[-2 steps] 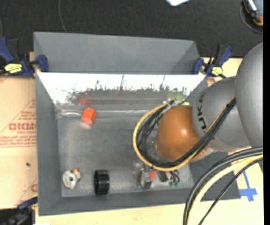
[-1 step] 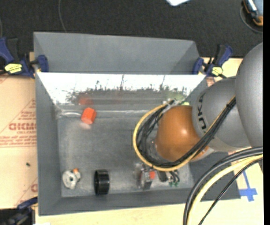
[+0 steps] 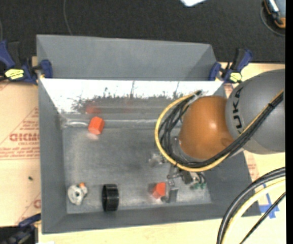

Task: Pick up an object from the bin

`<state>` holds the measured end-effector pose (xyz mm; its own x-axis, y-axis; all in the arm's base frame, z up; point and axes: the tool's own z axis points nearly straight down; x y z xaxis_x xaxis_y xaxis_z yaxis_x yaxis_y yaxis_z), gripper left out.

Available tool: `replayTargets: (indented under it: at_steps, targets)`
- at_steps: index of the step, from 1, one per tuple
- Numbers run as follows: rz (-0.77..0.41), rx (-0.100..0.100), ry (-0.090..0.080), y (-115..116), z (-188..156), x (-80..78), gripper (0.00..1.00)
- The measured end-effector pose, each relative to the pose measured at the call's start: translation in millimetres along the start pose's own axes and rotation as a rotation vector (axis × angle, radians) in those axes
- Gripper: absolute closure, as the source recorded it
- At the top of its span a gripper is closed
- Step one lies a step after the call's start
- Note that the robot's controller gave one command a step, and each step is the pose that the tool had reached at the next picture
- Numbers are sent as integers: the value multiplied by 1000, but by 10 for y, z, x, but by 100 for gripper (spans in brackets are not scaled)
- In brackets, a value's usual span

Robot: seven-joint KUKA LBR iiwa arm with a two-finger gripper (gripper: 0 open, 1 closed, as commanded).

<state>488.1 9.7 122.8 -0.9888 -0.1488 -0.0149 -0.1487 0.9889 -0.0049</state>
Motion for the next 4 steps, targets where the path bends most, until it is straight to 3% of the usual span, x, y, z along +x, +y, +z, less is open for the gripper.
replayTargets:
  at_steps: [1,2,3,4]
  targets:
    - [-2,-1,6,8,29,18,0]
    - [-355,1,-1,51,416,-79,0]
    - [75,-1,10,333,522,-56,100]
    - [74,-1,10,333,522,-57,100]
